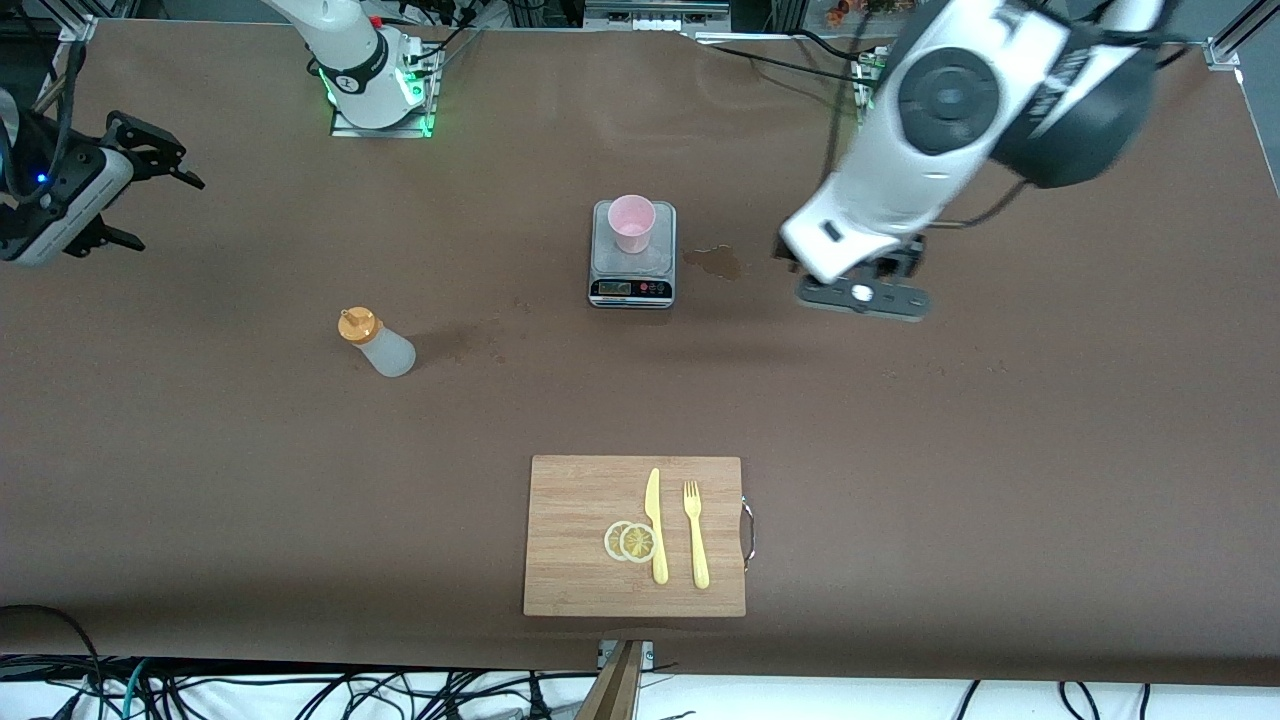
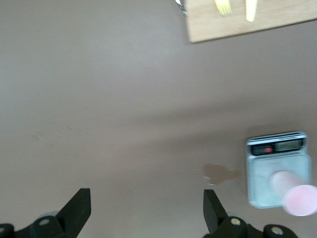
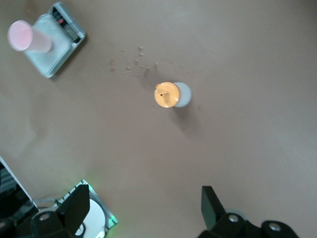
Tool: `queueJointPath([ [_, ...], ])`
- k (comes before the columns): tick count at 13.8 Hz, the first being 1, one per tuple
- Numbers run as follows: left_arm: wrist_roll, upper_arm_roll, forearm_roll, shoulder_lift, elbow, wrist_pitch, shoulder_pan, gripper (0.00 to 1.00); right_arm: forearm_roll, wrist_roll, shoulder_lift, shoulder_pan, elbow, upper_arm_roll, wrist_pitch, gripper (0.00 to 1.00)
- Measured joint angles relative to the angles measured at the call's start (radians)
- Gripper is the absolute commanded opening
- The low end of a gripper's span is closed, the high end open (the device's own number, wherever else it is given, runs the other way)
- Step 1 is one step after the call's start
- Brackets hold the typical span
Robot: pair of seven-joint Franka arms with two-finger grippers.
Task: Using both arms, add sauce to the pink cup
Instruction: 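Release the cup on the scale and withdraw the left gripper, then reach the right gripper to the sauce bottle and grasp it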
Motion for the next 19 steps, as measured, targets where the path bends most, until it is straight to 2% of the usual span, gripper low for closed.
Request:
queueJointPath([
  [3,0.198,0.168,-0.013,-0.106,-0.067,0.014,0.004,1.0,0.102,-0.281,0.039,-0.061,-0.108,-0.007,0.101,1.0],
  [6,0.268,0.271,-0.051,-0.237,-0.213,0.113,0.007,1.0,0.242,-0.597,0.105,-0.134,-0.2,-0.01,0.193,1.0],
  [8,0.293,0.292,-0.055,-0.309,-0.288,0.133,0.023,1.0,0.351,-0.81,0.164,-0.182,-0.246,-0.01,0.224,1.0],
  [10,0.314,0.293,-0.056,-0.328,-0.306,0.133,0.037,1.0,0.438,-0.989,0.229,-0.224,-0.271,-0.011,0.226,1.0],
  [15,0.315,0.295,-0.056,-0.305,-0.304,0.134,0.045,1.0,0.663,-1.352,0.418,-0.302,-0.284,-0.011,0.169,1.0],
  [19,0.318,0.296,-0.074,-0.275,-0.268,0.136,0.065,1.0,0.828,-1.517,0.551,-0.315,-0.285,-0.01,0.116,1.0],
])
